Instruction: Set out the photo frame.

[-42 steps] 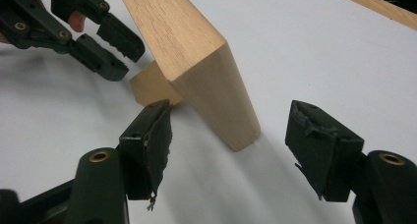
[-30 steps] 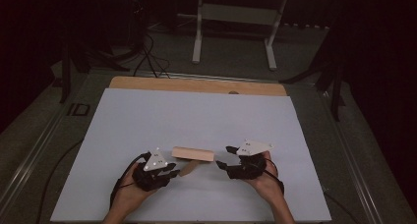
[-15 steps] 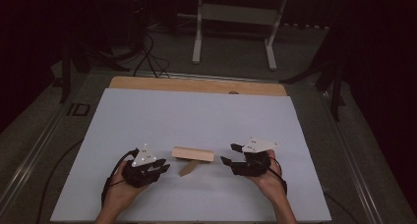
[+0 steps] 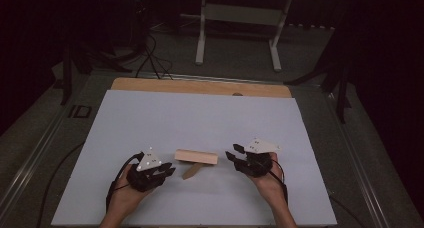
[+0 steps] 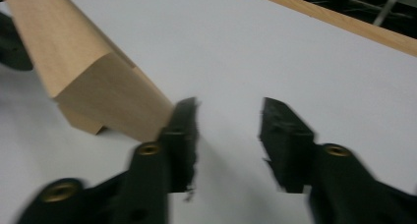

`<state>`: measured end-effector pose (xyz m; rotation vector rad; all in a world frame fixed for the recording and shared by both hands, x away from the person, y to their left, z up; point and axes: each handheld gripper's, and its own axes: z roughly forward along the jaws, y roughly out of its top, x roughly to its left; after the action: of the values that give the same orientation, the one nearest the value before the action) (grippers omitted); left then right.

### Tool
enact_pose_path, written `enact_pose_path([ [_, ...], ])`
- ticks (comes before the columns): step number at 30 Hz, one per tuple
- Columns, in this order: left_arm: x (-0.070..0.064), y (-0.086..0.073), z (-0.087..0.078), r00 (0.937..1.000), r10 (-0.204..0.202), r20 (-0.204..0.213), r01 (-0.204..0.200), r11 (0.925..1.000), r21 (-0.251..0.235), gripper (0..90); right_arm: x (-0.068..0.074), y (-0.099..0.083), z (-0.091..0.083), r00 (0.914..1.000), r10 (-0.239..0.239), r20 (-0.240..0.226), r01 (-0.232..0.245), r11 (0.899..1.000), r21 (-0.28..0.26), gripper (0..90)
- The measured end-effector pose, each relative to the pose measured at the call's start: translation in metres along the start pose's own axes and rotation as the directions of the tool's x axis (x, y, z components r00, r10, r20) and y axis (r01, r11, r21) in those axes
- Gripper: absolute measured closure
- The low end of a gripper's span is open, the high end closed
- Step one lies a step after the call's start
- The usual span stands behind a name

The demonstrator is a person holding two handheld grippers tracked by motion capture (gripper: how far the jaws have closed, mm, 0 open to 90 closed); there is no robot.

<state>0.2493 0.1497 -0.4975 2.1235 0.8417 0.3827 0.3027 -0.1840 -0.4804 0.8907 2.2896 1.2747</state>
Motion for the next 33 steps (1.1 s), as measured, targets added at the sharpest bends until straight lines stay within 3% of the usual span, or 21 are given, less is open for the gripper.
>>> enact_pose_path([
  [1, -0.001, 0.000, 0.001, 1.0000, 0.005, -0.004, -0.005, 1.0000, 0.000, 79.9, 0.001, 0.000, 0.003, 0.9999, 0.017, 0.004, -0.017, 1.000, 0.001, 74.9],
  [3, -0.002, 0.001, 0.002, 0.9998, 0.012, -0.013, -0.012, 0.9999, 0.001, 82.8, 0.002, 0.000, 0.004, 0.9997, 0.024, 0.007, -0.024, 1.000, 0.007, 83.5],
  [7, -0.003, 0.002, 0.004, 0.9997, 0.012, -0.020, -0.012, 0.9999, 0.001, 88.7, 0.005, 0.001, 0.006, 0.9992, 0.035, 0.019, -0.035, 0.999, -0.002, 88.2],
  [16, -0.005, 0.005, 0.011, 0.9996, 0.014, -0.025, -0.014, 0.9999, 0.001, 89.6, 0.008, 0.005, 0.012, 0.9979, 0.064, -0.011, -0.064, 0.998, -0.025, 88.3],
  [26, -0.010, 0.008, 0.015, 0.9997, 0.017, -0.017, -0.017, 0.9998, -0.008, 89.5, 0.013, 0.011, 0.016, 0.9977, 0.060, -0.030, -0.062, 0.997, -0.040, 89.3],
  [33, -0.010, 0.011, 0.016, 0.9999, 0.006, -0.010, -0.006, 0.9998, -0.019, 89.5, 0.014, 0.012, 0.021, 0.9939, 0.084, -0.072, -0.087, 0.995, -0.045, 89.5],
])
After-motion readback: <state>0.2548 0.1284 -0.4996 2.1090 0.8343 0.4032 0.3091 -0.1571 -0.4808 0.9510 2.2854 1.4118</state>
